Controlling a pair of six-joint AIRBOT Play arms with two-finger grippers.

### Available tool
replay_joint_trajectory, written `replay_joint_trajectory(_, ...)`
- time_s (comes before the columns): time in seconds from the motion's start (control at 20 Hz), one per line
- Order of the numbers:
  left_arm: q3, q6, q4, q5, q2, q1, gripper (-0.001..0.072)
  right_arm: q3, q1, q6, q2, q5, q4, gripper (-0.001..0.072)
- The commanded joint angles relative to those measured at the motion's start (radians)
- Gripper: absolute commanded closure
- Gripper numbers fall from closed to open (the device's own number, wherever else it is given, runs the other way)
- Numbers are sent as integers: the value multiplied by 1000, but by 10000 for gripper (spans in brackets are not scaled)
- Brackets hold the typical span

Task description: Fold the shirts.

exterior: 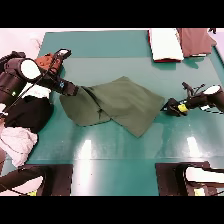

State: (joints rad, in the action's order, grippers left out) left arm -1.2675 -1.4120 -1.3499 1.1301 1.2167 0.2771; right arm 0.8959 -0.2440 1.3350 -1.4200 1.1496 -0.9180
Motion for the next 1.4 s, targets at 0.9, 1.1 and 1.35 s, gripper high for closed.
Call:
replay_joint_trajectory(0.9, -605, -83, -25, 121, -422, 1, 680, 910, -7, -40, 529, 167, -193, 699)
replay_joint_trajectory(1.1, -600, -115, 22, 191, -455, 1, 680, 1052, -69, -6, 504, 239, -192, 699)
replay_joint_trajectory(1.35, -368, -77, 22, 341, -340, 1, 679, 1103, 50, 45, 299, 328, -206, 700)
